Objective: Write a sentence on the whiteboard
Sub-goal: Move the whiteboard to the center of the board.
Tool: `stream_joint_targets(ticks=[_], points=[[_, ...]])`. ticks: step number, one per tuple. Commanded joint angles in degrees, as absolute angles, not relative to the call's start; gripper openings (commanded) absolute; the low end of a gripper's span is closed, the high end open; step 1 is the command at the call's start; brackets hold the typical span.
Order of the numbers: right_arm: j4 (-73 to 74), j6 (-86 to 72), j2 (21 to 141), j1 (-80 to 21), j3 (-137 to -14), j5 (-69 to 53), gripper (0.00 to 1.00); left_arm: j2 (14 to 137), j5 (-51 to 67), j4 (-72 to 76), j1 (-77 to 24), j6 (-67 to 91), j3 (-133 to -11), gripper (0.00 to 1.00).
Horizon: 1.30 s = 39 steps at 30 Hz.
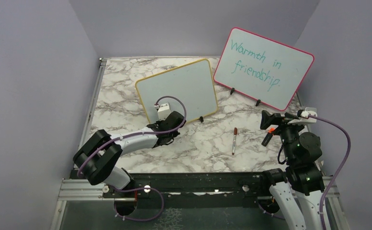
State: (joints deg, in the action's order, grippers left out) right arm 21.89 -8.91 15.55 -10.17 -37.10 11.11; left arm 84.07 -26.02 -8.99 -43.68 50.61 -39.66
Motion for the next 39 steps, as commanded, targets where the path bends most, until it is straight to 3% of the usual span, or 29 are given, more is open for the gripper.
stream_joint_targets(ticks=[1, 17, 35, 39], points=[[20.04, -8.26, 14.97, -10.55, -36.70, 11.46, 1.00, 85.74, -24.21, -11.03, -49.34, 54.75, -39.49, 0.00], [20.29, -9.00, 16.98, -10.59, -37.18, 10.67, 1.00, 89.14, -27.26, -11.97, -55.20, 61.80, -43.84, 0.01], [28.81, -15.71, 26.88, -10.63, -42.26, 6.70, 1.00, 84.46, -29.77, -12.92, -58.91, 66.90, -40.17, 0.00], [30.89, -17.15, 31.27, -10.62, -43.53, 3.16, 1.00, 84.16, -30.05, -12.90, -59.68, 67.06, -40.84, 0.05]])
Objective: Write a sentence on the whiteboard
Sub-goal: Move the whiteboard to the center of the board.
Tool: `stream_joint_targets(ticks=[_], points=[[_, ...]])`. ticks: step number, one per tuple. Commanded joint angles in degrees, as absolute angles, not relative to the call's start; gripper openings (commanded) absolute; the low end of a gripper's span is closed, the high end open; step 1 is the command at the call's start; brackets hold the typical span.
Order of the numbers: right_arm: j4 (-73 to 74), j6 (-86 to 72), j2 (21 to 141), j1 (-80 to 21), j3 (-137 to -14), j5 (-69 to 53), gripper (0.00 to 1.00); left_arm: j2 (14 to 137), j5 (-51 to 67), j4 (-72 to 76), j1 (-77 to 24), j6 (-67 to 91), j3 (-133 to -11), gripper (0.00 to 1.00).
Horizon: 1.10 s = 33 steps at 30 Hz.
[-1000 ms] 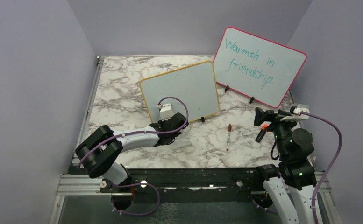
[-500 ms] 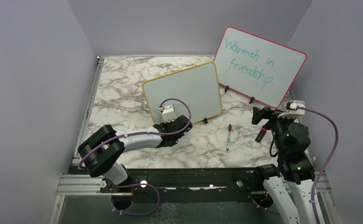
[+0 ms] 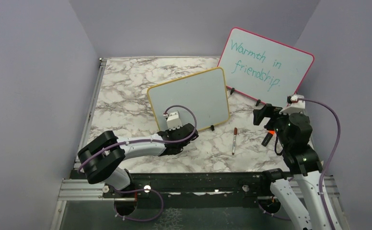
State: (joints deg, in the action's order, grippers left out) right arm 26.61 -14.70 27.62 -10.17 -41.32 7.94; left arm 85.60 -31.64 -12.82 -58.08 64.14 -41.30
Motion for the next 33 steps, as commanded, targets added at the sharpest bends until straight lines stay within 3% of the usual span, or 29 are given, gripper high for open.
stream_joint_targets(ticks=[1, 7, 13, 17, 25, 33], points=[[31.05, -17.28, 32.23, -10.59, -43.82, 1.79, 1.00, 83.93, -30.07, -12.91, -60.03, 67.10, -40.94, 0.07], [32.64, -18.21, 38.22, -10.60, -44.40, -2.34, 1.00, 81.83, -29.41, -12.83, -60.73, 66.71, -40.74, 0.23], [35.00, -20.61, 43.90, -10.55, -43.11, -3.29, 0.93, 76.94, -28.84, -12.96, -60.86, 65.02, -39.94, 0.47], [36.24, -23.11, 48.20, -10.55, -43.09, -3.82, 0.86, 71.32, -28.61, -13.70, -61.00, 63.11, -39.16, 0.58], [37.77, -26.78, 59.12, -12.58, -43.60, -2.90, 0.73, 60.19, -30.23, -16.52, -60.91, 47.76, -40.76, 0.91], [39.04, -32.81, 67.47, -22.30, -43.90, 4.30, 0.65, 57.83, -29.33, -17.18, -59.94, 24.55, -49.18, 0.99]])
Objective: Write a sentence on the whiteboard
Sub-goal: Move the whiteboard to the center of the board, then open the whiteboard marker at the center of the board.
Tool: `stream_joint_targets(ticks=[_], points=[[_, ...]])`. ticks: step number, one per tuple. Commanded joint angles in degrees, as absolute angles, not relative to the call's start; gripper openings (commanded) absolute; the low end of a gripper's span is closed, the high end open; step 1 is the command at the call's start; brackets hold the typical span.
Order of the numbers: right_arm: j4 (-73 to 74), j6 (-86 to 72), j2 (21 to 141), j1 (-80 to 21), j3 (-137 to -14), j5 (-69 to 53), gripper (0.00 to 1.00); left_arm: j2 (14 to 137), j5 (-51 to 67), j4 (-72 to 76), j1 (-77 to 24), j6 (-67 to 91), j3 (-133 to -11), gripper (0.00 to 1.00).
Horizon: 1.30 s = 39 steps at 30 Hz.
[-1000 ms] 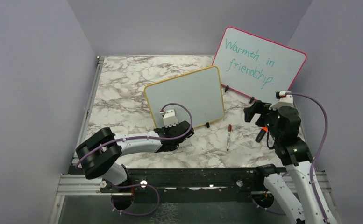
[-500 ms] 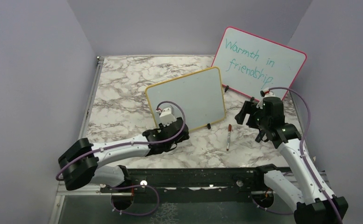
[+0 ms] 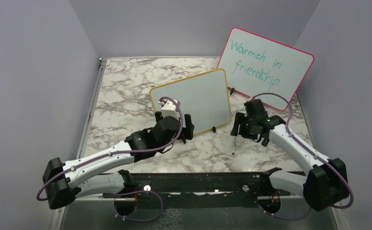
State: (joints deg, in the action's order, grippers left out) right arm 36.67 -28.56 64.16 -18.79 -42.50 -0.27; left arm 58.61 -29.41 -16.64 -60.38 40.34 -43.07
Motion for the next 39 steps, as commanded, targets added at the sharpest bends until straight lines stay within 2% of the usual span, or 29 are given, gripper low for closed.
stream_joint_targets(ticks=[1, 4, 9, 16, 22, 26, 31, 34, 39], points=[[39.26, -33.42, 68.40, -22.80, -43.81, 4.61, 0.62, 57.91, -28.97, -16.96, -59.75, 22.15, -50.66, 0.99], [40.04, -34.12, 70.93, -23.88, -43.75, 5.85, 0.52, 57.73, -28.10, -16.47, -58.75, 16.93, -54.17, 0.99], [40.28, -34.58, 75.24, -25.00, -44.85, 6.33, 0.42, 57.44, -24.12, -16.99, -55.15, 15.81, -57.68, 0.99], [36.97, -35.19, 80.90, -25.85, -45.44, 6.18, 0.37, 57.82, -13.79, -17.65, -46.33, 17.30, -58.12, 0.99], [35.87, -34.51, 83.02, -26.28, -43.98, 8.60, 0.29, 56.64, -11.71, -17.97, -45.04, 17.38, -57.35, 0.99], [34.23, -34.28, 83.21, -26.28, -42.64, 8.85, 0.22, 56.43, -10.11, -17.87, -45.06, 16.47, -56.88, 0.99], [33.99, -33.74, 82.02, -26.29, -41.67, 10.16, 0.05, 57.16, -8.70, -17.95, -45.08, 16.51, -57.35, 0.99], [35.15, -32.71, 79.29, -26.68, -41.95, 11.20, 0.01, 58.64, -6.87, -18.86, -45.09, 18.01, -58.49, 0.99], [36.61, -29.96, 72.54, -27.94, -43.81, 11.37, 0.01, 60.30, -3.52, -19.59, -44.83, 20.78, -59.88, 0.99]])
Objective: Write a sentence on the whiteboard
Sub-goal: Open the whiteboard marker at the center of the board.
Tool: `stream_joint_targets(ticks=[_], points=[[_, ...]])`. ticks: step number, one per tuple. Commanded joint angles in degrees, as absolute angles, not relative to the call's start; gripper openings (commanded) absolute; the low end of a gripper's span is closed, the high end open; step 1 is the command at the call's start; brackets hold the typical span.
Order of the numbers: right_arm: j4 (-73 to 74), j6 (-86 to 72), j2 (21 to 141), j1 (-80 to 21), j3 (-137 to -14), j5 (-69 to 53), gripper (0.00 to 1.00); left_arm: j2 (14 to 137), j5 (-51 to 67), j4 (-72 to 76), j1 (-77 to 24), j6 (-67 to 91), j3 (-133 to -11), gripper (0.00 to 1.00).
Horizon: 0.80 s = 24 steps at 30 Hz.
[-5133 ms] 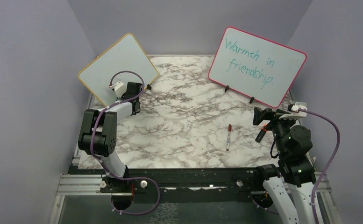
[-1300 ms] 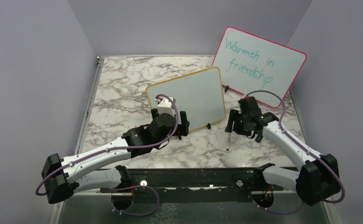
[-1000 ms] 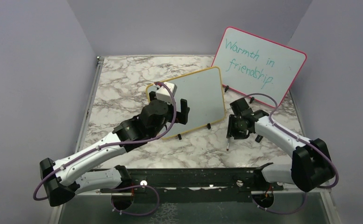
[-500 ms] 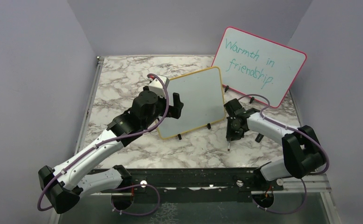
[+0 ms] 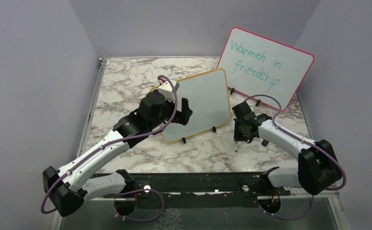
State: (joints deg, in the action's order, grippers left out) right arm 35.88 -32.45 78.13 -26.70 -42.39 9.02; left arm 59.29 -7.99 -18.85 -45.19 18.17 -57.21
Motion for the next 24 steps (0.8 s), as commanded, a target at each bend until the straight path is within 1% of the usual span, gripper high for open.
stream_joint_targets(ticks=[1, 7, 15, 24], points=[[36.66, -29.09, 71.34, -28.40, -44.19, 10.67, 0.00, 60.45, -3.02, -19.57, -44.82, 21.40, -60.04, 0.99], [33.92, -21.13, 64.71, -31.12, -47.94, 3.68, 0.00, 62.44, -0.10, -20.91, -44.31, 25.83, -61.71, 0.99], [31.23, -11.93, 66.50, -38.10, -56.20, 1.83, 0.00, 64.14, 4.46, -22.09, -41.25, 28.81, -62.91, 0.98], [26.57, -2.69, 69.32, -47.06, -60.58, 0.27, 0.01, 64.65, 9.61, -17.44, -39.63, 36.06, -60.38, 0.91]])
